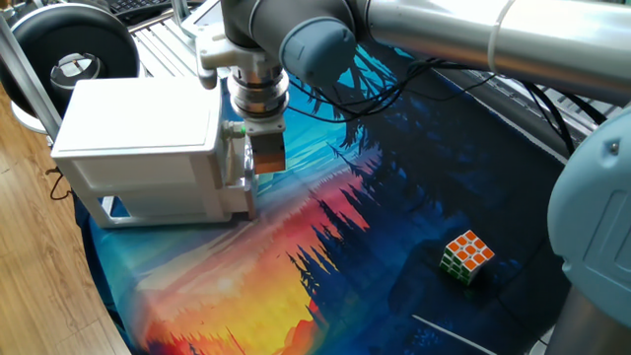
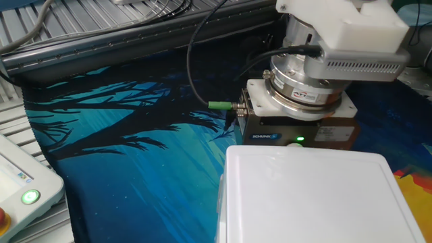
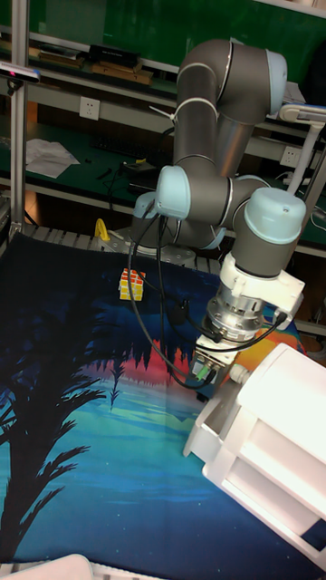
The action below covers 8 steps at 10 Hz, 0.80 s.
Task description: Grasp the handle and close the drawer
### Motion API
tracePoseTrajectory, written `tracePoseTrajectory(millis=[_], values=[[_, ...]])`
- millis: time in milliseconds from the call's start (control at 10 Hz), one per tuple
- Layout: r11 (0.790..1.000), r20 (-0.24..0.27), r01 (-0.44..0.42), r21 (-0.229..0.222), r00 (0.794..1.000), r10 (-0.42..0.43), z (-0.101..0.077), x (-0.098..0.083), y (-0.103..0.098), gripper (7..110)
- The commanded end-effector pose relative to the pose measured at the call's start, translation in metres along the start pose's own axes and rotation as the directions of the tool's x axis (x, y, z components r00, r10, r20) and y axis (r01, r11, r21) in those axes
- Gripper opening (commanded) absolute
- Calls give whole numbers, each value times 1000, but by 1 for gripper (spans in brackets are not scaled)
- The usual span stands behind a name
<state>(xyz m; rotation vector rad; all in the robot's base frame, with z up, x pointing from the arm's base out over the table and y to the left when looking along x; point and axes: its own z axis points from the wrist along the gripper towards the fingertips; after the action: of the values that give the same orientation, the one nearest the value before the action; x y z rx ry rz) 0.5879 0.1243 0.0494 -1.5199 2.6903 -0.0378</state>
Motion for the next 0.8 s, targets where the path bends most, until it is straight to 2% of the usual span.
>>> tracePoseTrajectory(millis=[0, 100, 200, 400, 600, 700], values=[[997, 130, -80, -23, 988, 83, -4, -32, 3, 7], [997, 204, -64, -44, 976, 72, -8, -44, 6, 7], [998, 214, -48, -34, 975, 55, -7, -40, 4, 7], [999, 182, -31, -17, 983, 34, -1, -27, 2, 7], [999, 218, -31, -30, 975, 37, 0, -30, 5, 7], [998, 256, -40, -47, 965, 50, -2, -38, 8, 7]])
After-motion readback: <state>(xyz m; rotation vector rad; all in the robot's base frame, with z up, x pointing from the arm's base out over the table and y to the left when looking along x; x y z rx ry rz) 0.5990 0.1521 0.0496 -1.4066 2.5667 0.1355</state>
